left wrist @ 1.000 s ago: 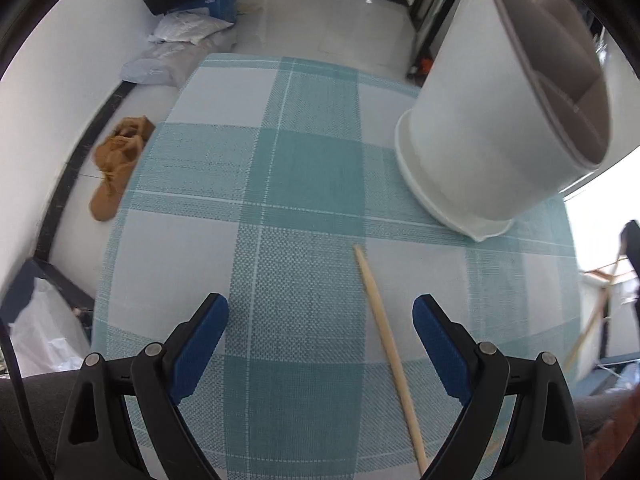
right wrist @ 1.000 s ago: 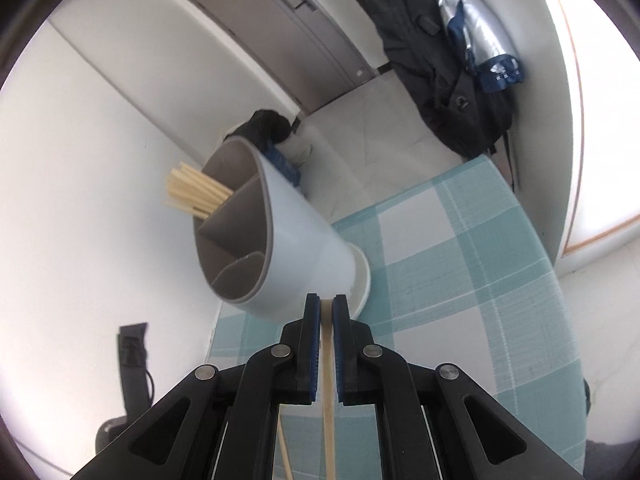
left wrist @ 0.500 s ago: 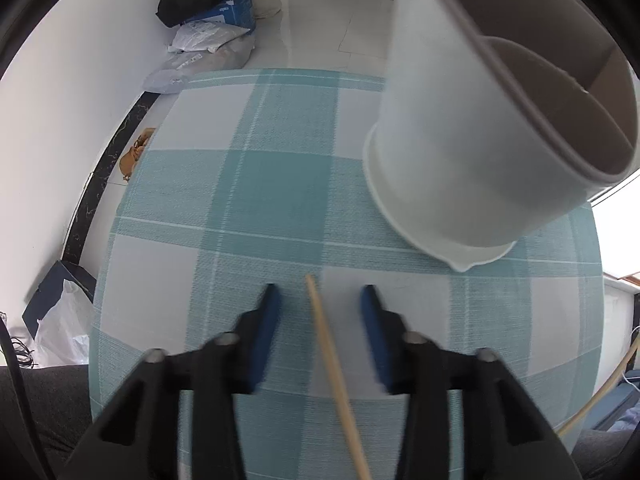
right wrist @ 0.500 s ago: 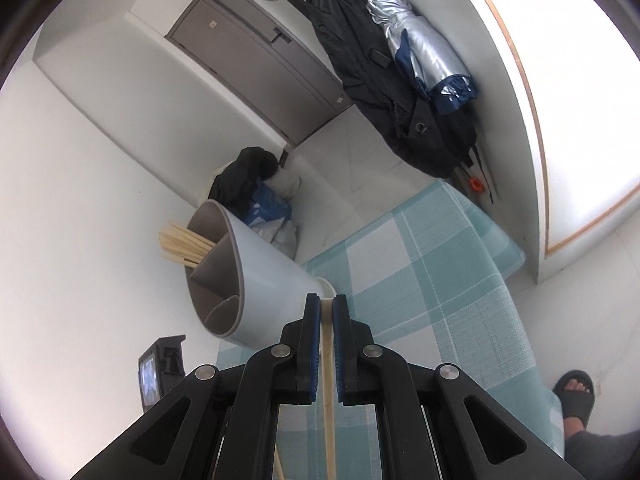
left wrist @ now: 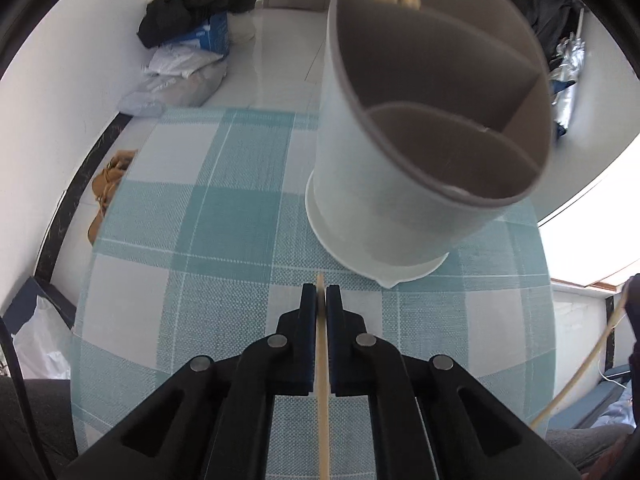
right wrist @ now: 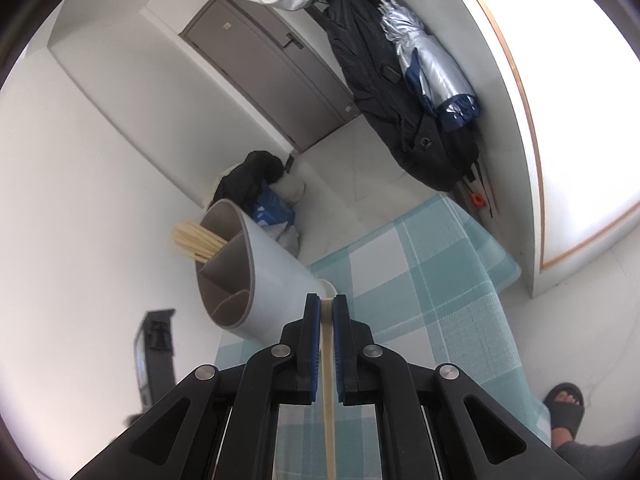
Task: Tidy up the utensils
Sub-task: 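Grasp the last chopstick with the left gripper while the right gripper holds its chopstick, then raise both held chopsticks above the holder opening, tips pointing down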
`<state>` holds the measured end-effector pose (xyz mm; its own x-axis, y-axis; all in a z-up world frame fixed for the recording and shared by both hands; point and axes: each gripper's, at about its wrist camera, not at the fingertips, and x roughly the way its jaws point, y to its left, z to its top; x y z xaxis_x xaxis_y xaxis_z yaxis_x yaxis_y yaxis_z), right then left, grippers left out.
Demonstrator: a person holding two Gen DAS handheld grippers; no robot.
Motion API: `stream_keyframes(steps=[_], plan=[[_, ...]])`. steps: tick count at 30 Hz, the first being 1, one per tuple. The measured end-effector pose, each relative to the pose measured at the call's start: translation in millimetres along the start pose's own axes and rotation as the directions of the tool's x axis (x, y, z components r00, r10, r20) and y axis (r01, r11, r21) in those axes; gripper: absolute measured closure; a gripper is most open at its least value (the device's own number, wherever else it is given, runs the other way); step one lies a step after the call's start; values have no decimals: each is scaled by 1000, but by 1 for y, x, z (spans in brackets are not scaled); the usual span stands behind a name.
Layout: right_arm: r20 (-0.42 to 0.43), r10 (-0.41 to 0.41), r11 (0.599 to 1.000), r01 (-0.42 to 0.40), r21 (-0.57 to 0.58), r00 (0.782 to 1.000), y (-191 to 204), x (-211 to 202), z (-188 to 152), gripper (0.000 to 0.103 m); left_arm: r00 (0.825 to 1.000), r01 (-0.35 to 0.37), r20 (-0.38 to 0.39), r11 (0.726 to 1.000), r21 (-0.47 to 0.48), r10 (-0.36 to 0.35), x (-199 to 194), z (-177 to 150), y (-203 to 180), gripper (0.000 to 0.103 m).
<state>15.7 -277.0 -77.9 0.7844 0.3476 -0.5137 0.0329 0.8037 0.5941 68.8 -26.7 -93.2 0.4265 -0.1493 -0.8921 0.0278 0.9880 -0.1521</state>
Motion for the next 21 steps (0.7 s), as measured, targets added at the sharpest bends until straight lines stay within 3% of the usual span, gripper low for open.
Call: stream_keyframes(steps=[3,10,21], plan=[[5,1,999,-1,-35,1000,8,-2,-5,98,998,24,55,1000,0,-24,-21,-5,-4,102],[10,-23,991,24,-135,1000,28,2,-17,98,973,97,205,994,59,-107,-67,-11,-16,102],[76,26,964,-5,-267,997,63,-13,-29,98,928,129,324,974,185,-184,-103,-18,-20,102]])
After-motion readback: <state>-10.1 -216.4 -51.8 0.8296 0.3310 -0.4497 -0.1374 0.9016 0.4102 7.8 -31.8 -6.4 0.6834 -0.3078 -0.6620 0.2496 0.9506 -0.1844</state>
